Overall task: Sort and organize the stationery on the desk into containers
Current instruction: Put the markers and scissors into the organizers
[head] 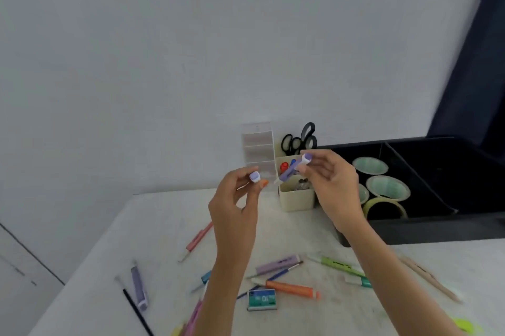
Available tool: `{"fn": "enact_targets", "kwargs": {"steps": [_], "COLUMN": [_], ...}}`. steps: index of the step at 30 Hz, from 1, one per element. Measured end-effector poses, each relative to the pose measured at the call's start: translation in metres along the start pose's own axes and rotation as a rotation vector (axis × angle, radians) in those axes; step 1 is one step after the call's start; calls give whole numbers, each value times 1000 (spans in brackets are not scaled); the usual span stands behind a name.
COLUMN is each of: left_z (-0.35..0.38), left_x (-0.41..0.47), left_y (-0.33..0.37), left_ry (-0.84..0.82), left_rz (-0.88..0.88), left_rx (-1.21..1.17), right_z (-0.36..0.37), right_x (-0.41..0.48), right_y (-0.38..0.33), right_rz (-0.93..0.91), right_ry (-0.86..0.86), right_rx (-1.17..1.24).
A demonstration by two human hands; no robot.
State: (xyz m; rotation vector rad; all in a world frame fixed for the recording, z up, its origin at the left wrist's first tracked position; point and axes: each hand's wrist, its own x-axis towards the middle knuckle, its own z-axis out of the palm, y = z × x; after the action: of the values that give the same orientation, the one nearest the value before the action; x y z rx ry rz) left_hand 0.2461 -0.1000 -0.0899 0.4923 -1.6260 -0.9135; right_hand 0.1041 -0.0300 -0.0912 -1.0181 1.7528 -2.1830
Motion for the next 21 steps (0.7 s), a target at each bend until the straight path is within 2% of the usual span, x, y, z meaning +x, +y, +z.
{"fn": "enact_targets", "kwargs": {"steps": [9, 14, 18, 21], "left_z": [-19, -19, -16, -14], "left_x": [41, 59, 72, 83], "left_y": [-23, -35, -45, -53], "left_ry": [16, -9, -28, -37], "left_rz": [24, 17, 14, 30], "left_rx": [24, -1, -39, -51], "right_z": [52, 65, 71, 76], "right_x": [47, 79, 99, 111], "right_y": [18, 43, 62, 75], "right_rz": [-198, -330, -426, -429], "right_ry": [54, 30, -32, -50], "right_rx": [-120, -354, -632, -759]}}
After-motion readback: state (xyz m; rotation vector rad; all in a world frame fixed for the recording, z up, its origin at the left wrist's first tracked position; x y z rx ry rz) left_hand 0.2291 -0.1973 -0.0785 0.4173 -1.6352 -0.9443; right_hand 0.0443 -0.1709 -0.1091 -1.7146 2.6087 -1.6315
